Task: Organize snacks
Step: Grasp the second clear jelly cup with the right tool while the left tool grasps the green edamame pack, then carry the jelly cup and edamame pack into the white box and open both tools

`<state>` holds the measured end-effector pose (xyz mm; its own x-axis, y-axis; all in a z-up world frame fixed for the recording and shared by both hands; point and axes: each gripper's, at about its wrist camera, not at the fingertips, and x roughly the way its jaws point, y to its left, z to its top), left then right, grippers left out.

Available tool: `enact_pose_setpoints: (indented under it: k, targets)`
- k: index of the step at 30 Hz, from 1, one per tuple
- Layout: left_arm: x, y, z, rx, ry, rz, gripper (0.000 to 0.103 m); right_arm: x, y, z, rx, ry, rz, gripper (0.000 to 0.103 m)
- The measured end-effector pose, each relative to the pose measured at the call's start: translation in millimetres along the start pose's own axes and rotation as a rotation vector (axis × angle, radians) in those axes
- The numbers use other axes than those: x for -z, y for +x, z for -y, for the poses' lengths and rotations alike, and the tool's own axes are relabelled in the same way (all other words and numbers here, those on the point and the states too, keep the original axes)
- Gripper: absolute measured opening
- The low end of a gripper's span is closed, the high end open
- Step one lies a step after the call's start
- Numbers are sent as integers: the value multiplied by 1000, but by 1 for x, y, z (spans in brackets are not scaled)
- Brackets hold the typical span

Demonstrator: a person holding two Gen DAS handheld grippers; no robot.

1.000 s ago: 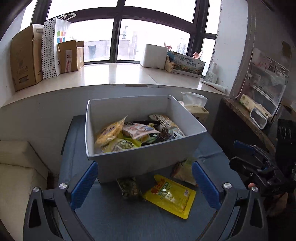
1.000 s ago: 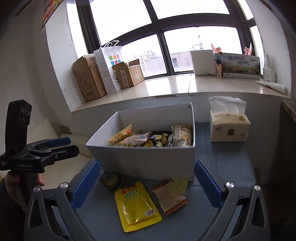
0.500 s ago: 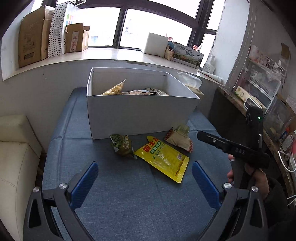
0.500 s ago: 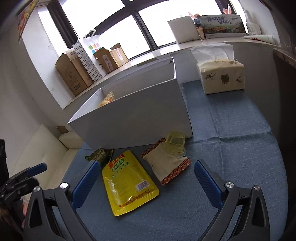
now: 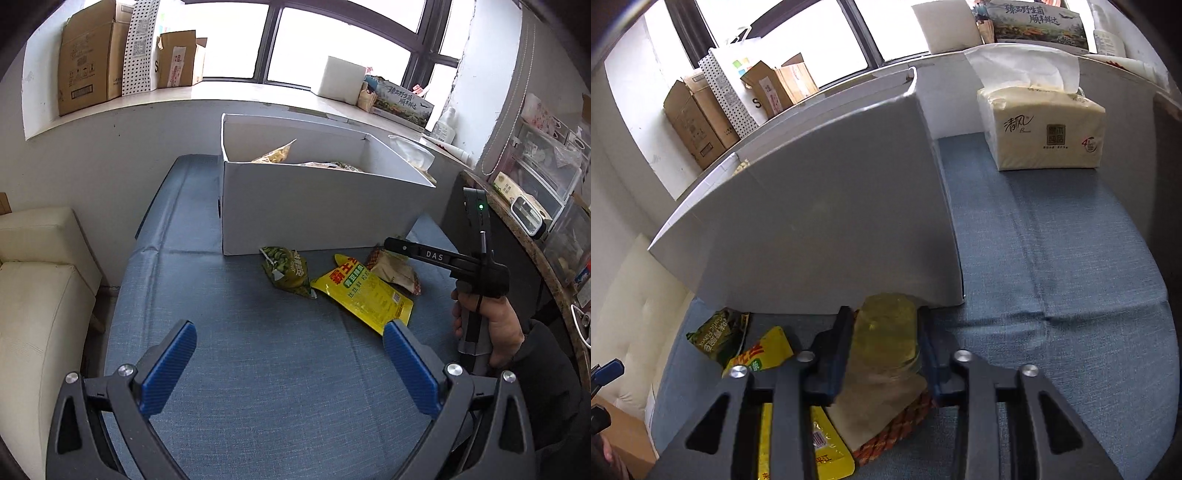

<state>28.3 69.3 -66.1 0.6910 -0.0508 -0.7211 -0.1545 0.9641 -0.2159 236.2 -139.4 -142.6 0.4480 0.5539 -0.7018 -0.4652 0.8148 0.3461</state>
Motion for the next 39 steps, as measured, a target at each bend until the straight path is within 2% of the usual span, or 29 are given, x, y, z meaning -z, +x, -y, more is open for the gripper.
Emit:
enact_pose_setpoints:
  k: [8, 15, 19, 25, 26, 28, 30, 31, 34, 39]
  targets:
    - [-4, 18, 5, -12, 18, -26, 103, 10, -25, -7, -10, -11, 49, 37]
    - [-24, 54, 17, -36, 42, -77, 103, 22, -64, -17, -96, -33, 86, 37]
    - [-43, 86, 14, -44, -23, -107, 103, 31, -87, -24, -149, -17, 107, 37]
    - [-55, 135, 6, -123, -111, -188, 102, 41, -113, -32, -164, -29, 142, 37]
    - [-53, 139, 6, -133, -115, -197, 99, 42, -114, -32, -169, -25, 139, 37]
    - [-51, 147, 8, -139, -107, -216, 83, 44, -116, -31, -171, -25, 136, 37]
    - [-48, 150, 12, -174, -72, -211, 58, 46, -117, -30, -170, -22, 134, 37]
    - [-47, 150, 15, -185, -58, -210, 50, 47, -117, -29, -175, -17, 133, 37]
    - [-45, 143, 12, -136, -90, -214, 47, 51, -119, -29, -176, -18, 134, 37]
    - [-40, 115, 9, -93, -86, -174, 46, 54, -122, -34, -187, -25, 135, 37]
